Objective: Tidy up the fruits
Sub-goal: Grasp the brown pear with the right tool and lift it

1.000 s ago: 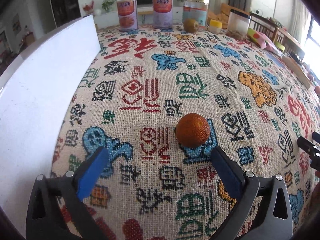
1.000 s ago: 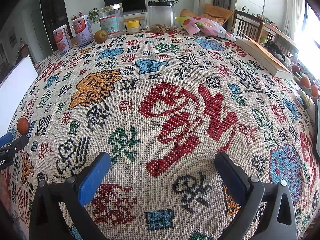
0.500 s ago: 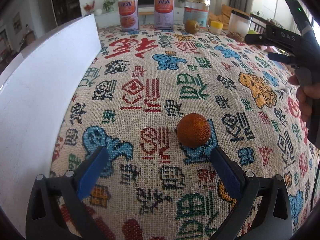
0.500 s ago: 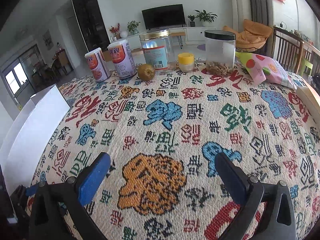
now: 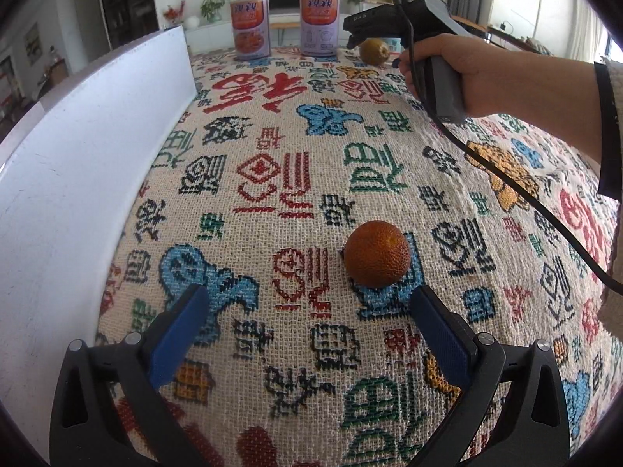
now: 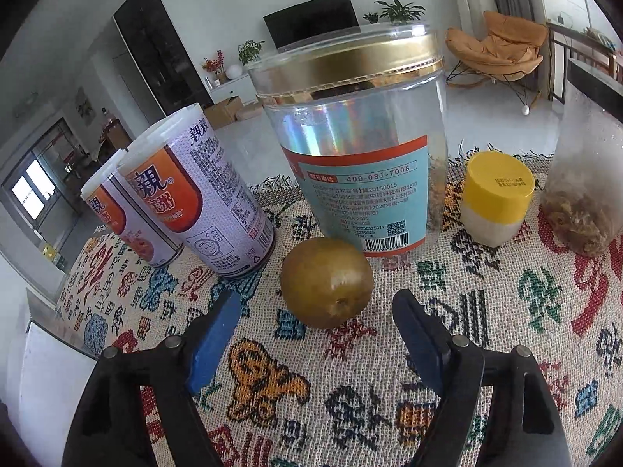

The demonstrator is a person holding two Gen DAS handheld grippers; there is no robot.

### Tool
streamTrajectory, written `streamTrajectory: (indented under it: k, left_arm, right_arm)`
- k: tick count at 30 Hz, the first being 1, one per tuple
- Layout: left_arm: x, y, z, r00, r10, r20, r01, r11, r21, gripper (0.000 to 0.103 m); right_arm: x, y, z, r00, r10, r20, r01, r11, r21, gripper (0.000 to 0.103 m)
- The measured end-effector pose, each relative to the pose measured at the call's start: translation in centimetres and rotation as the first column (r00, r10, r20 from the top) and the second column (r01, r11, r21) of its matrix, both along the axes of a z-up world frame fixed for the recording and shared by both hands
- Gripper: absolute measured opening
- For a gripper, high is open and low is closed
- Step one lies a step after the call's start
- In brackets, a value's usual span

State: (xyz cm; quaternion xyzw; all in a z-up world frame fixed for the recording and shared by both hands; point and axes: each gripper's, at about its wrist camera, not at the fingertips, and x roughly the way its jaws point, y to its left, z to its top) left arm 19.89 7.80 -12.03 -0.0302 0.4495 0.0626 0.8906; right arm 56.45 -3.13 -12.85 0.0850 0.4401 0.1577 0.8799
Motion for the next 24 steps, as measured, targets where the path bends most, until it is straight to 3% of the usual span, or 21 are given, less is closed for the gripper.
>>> streamTrajectory:
  k: [1, 4, 8, 10, 18, 24]
  left_arm:
    - [0.0, 0.0, 0.0, 1.000, 0.000, 0.000, 0.000, 1.000, 0.000, 0.103]
    - [0.1, 0.0, 0.0, 1.000, 0.001, 0.000, -0.001, 1.000, -0.001, 0.103]
    - [0.1, 0.0, 0.0, 1.000, 0.001, 0.000, -0.001, 1.000, -0.001, 0.103]
    - [0.1, 0.1, -0.1, 1.000, 0.002, 0.000, -0.002, 1.000, 0.000, 0.103]
    - [0.1, 0.1, 0.0, 1.000, 0.003, 0.000, -0.003, 1.000, 0.000, 0.103]
    - [0.1, 0.1, 0.0, 1.000, 0.003, 0.000, -0.003, 1.000, 0.000, 0.103]
  right_arm:
    - [0.6, 0.2, -0.6, 1.000, -0.014, -0.024, 0.014, 1.000, 0.012, 0.079]
    - [1.2, 0.4, -0.8, 0.999, -0.037, -0.010, 0.038, 0.999, 0.028, 0.049]
    - [-2.1, -1.6, -0.2, 0.999, -0.031, 0.013, 0.030, 0.998, 0.062, 0.049]
    - [-4.6, -2.7, 0.0, 1.000, 0.009, -0.007, -0.009, 1.000, 0.028, 0.049]
    - [-23.5, -9.5, 2.6, 0.994, 0.105, 0.033, -0.098, 0.981, -0.169, 0.049]
    - [-35.1, -11.9, 1.0, 0.995, 0.086, 0.059, -0.066, 0.958, -0.278, 0.049]
